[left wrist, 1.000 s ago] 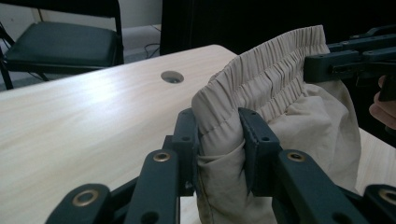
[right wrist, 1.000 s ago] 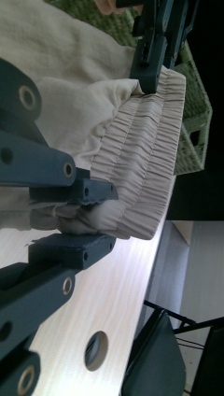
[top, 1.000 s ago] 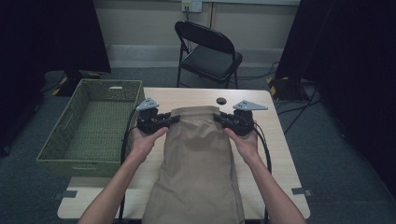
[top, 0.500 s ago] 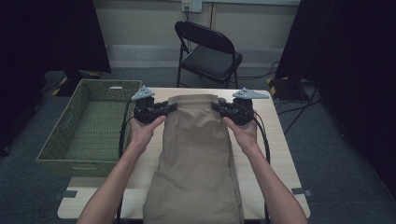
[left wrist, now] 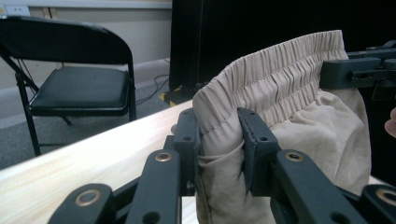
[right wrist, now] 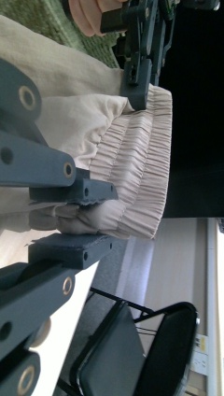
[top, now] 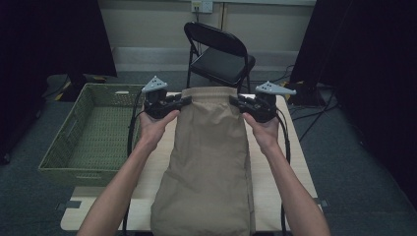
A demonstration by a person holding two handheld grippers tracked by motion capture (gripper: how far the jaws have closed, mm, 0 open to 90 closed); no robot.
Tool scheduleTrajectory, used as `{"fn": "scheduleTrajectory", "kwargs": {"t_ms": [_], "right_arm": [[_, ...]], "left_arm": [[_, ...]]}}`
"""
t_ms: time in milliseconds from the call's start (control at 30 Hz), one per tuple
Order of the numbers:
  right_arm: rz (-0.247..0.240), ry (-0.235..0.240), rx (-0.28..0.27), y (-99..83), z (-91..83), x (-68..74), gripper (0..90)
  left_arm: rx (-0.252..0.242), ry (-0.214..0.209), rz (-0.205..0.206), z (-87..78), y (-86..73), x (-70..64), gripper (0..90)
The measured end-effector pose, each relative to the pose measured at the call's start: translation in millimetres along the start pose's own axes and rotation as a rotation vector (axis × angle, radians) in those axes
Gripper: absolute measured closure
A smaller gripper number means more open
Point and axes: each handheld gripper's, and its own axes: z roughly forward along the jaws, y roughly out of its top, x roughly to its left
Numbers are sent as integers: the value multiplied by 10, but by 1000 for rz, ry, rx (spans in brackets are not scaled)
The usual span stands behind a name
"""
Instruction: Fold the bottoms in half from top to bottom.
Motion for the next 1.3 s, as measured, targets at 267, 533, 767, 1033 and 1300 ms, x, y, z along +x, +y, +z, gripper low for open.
{"fn": "scheduleTrajectory", "kwargs": {"t_ms": [267,533,767,1033,1300], "right_arm": [[-13,-22,-43,282,-90,-55,751],[-12,-35,-67,395,-140,-114,751],[-3,-34,-57,300,-106,-138,751],[6,-7,-27,67,-68,-155,751],[5,27,-11,-146,-131,-97,750]], "left_arm": [[-44,2,15,39,297,-46,714],[-67,0,57,34,416,-126,715],[-50,1,60,98,299,-84,714],[-20,-10,67,106,53,-66,713],[7,-33,98,-25,-123,-165,710]]}}
